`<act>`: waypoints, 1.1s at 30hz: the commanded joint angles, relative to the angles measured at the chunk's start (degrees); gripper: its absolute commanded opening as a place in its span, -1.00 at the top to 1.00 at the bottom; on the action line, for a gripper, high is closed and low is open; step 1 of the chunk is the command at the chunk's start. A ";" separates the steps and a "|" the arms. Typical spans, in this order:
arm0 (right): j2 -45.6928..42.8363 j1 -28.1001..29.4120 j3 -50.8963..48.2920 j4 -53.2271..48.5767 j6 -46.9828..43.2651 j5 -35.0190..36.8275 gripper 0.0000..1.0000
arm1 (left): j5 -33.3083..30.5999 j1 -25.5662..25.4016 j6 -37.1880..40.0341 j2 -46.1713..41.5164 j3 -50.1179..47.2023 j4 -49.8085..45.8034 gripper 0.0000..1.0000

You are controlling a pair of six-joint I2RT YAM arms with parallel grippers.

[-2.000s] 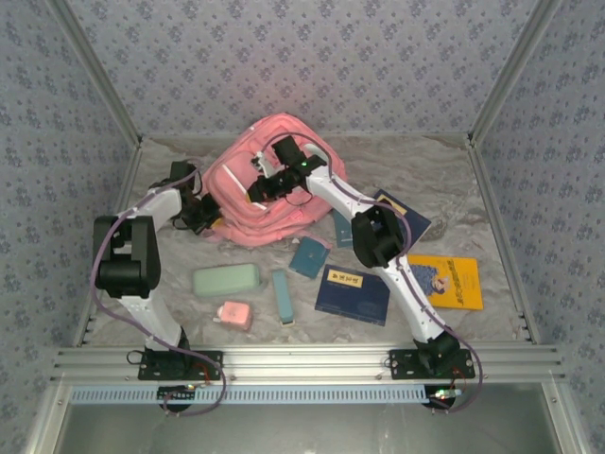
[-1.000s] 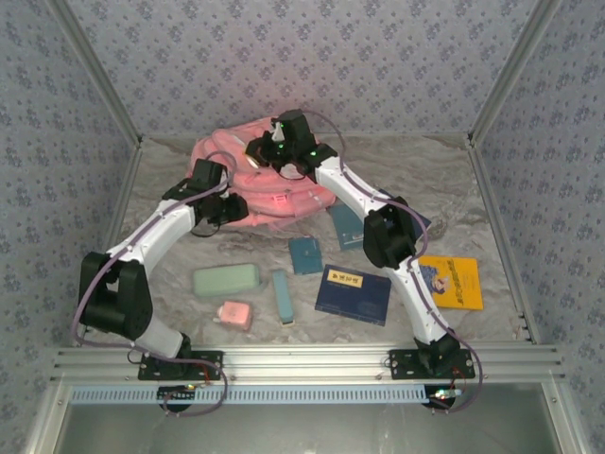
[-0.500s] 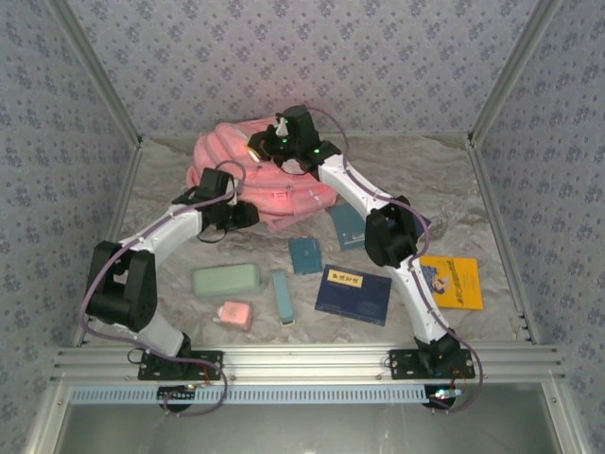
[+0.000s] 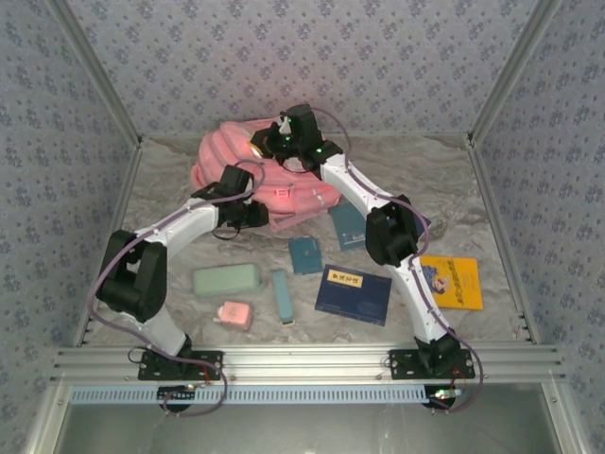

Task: Pack the student bag

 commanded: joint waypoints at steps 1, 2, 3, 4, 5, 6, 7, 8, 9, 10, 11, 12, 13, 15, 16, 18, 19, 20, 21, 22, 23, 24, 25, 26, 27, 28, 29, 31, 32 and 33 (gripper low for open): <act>-1.05 -0.38 3.00 7.77 2.27 1.76 1.00 | -10.21 -1.69 1.15 1.61 2.27 -2.78 0.24; -1.11 -0.38 3.03 7.84 2.45 1.78 1.00 | -11.37 -1.94 1.10 1.82 2.45 -2.95 0.26; -1.14 -0.30 2.90 7.90 2.63 1.78 1.00 | -12.81 -2.27 1.02 2.16 2.68 -3.26 0.30; -1.12 -0.30 2.83 8.05 2.82 1.78 1.00 | -14.03 -2.46 1.09 2.51 2.97 -3.58 0.36; -1.26 -0.32 2.77 8.23 2.87 1.78 1.00 | -14.97 -2.62 1.15 2.77 3.23 -3.83 0.42; -1.37 -0.27 2.57 8.48 3.03 1.62 1.00 | -16.03 -2.62 1.27 3.02 3.55 -4.13 0.50; -1.47 -0.32 2.25 8.63 3.03 1.52 1.00 | -16.83 -2.67 1.33 3.24 3.91 -4.48 0.58; -1.63 -0.31 1.91 8.72 3.02 1.44 1.00 | -17.40 -2.67 1.41 3.29 4.13 -4.66 0.64; -1.92 -0.32 1.32 9.02 3.04 1.38 1.00 | -17.92 -2.65 1.67 3.24 4.30 -4.69 0.70; -2.27 -0.35 0.70 9.36 2.93 1.29 1.00 | -18.21 -2.67 1.95 3.09 4.48 -4.80 0.76; -2.42 -0.37 0.19 9.41 2.77 1.27 1.00 | -18.53 -2.65 2.19 2.94 4.56 -4.82 0.81; -2.71 -0.49 -0.42 9.47 2.51 1.32 1.00 | -18.84 -2.62 2.46 2.81 4.79 -5.03 0.87; -2.93 -0.50 -0.94 9.65 2.46 1.33 1.00 | -19.26 -2.64 2.66 2.65 4.92 -5.25 0.91; -3.28 -0.60 -1.90 9.86 2.04 1.24 1.00 | -19.94 -2.58 3.11 2.21 5.06 -5.77 0.99; -3.32 -0.71 -2.26 9.80 1.58 1.09 1.00 | -20.26 -2.58 3.31 1.93 5.06 -5.91 1.00; -3.61 -0.89 -2.72 8.96 0.31 0.92 1.00 | -20.55 -2.32 3.64 1.34 4.82 -6.32 1.00; -3.82 -1.02 -2.97 8.34 -0.75 0.94 1.00 | -20.62 -2.12 3.74 1.03 4.71 -6.57 1.00; -3.96 -1.04 -2.92 7.35 -2.02 1.04 1.00 | -20.72 -1.97 3.74 0.75 4.60 -6.72 1.00; -4.19 -1.11 -2.92 5.63 -3.68 1.24 1.00 | -20.72 -1.79 3.64 0.37 4.43 -6.88 1.00; -4.41 -1.13 -2.92 4.51 -4.94 1.56 1.00 | -20.87 -1.53 3.59 -0.01 4.19 -7.06 1.00; -4.44 -1.18 -2.96 3.30 -6.07 1.78 1.00 | -20.86 -1.32 3.54 -0.39 3.99 -7.11 1.00; -4.61 -1.22 -2.91 2.01 -7.30 1.96 1.00 | -20.75 -1.05 3.50 -0.77 3.73 -7.22 1.00; -4.71 -1.35 -3.01 0.98 -8.16 2.16 1.00 | -20.74 -0.78 3.41 -1.09 3.49 -7.29 1.00; -4.78 -1.52 -3.23 0.41 -8.85 2.22 1.00 | -20.57 -0.47 3.29 -1.30 3.31 -7.40 1.00; -4.92 -1.60 -3.47 0.13 -9.43 2.16 1.00 | -20.36 -0.19 3.25 -1.47 3.19 -7.51 1.00; -4.97 -1.64 -3.52 -0.34 -9.90 2.27 1.00 | -20.08 0.18 3.20 -1.67 3.08 -7.68 1.00; -4.98 -1.79 -3.57 -0.76 -10.37 2.32 1.00 | -19.91 0.53 3.13 -1.84 2.95 -7.78 1.00; -5.16 -1.82 -3.60 -1.46 -11.31 2.32 1.00 | -19.56 1.24 2.95 -2.18 2.74 -8.06 1.00; -5.15 -1.91 -3.66 -1.54 -11.58 2.27 1.00 | -19.35 1.61 2.87 -2.30 2.65 -8.15 1.00; -5.31 -1.99 -3.59 -1.55 -11.67 2.15 1.00 | -19.22 1.95 2.86 -2.53 2.57 -8.24 1.00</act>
